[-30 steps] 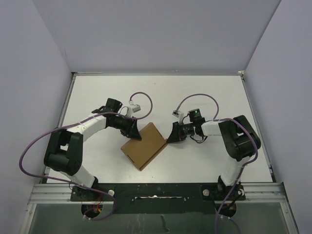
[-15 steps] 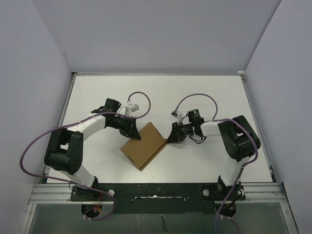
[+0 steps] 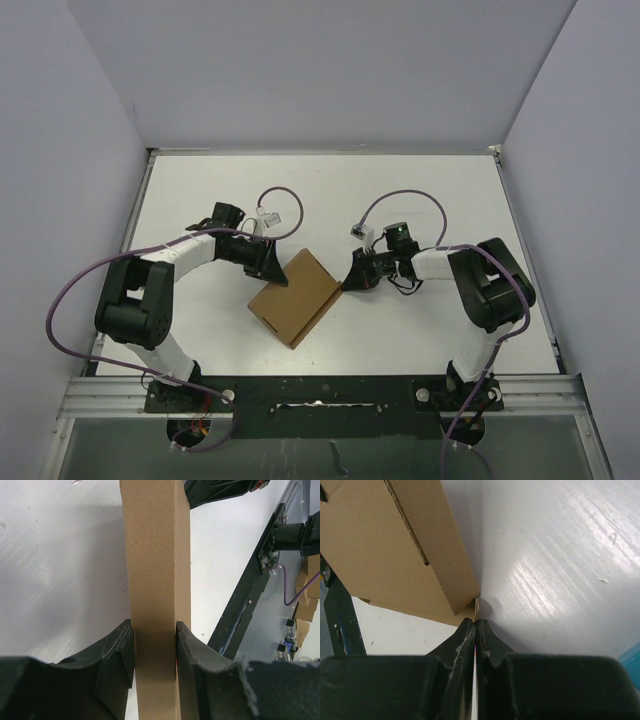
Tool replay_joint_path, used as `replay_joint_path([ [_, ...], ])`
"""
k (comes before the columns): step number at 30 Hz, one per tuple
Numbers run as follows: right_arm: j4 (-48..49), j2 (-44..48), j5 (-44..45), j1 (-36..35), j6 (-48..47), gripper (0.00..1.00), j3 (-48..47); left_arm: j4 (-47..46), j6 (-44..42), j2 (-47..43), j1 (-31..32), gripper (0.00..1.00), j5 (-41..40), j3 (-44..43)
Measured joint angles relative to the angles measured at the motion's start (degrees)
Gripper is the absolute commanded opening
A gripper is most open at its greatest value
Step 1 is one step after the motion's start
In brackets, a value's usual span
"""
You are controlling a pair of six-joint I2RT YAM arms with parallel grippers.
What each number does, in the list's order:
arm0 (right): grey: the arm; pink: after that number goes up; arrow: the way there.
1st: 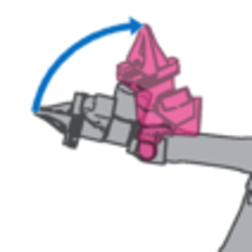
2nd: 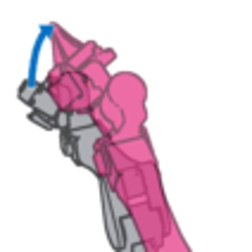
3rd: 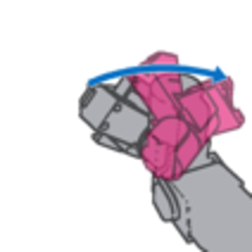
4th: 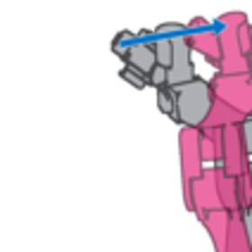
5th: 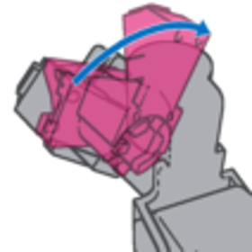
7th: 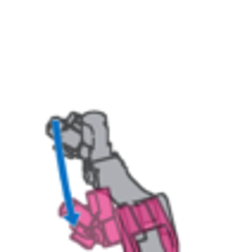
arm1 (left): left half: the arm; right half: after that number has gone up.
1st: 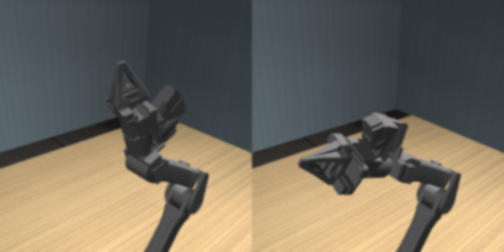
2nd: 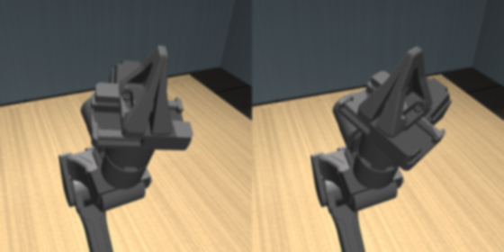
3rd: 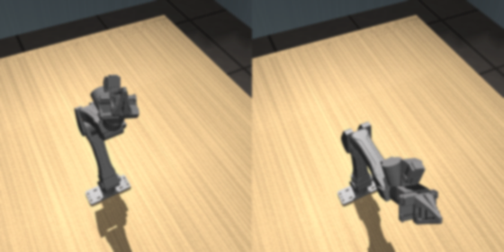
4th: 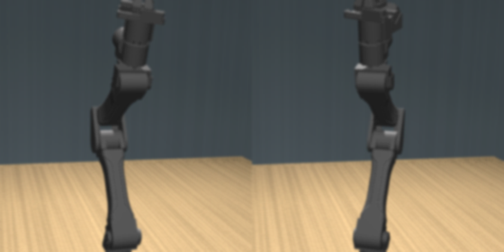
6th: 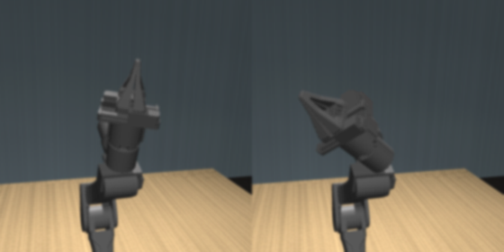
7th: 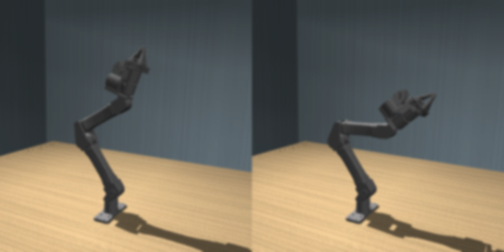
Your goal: Fold the paper box
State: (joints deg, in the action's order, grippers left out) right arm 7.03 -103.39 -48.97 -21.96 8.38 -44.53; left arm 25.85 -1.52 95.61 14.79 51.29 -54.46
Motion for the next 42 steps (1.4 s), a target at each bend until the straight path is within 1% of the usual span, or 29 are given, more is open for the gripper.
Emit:
replay_joint_path([
  [10,1.7,1.7,1.4,-0.8,-1.1,0.00,1.3,-0.2,1.2,0.2,-0.2,0.01,0.2,0.0],
  [31,2.3,1.7,2.1,-1.0,-2.8,0.00,1.4,-0.4,2.4,0.7,-1.2,0.01,1.1,0.0],
  [42,1.5,1.7,2.0,-1.0,-3.0,0.00,1.4,-2.0,3.5,1.0,-3.6,0.01,1.8,0.1],
])
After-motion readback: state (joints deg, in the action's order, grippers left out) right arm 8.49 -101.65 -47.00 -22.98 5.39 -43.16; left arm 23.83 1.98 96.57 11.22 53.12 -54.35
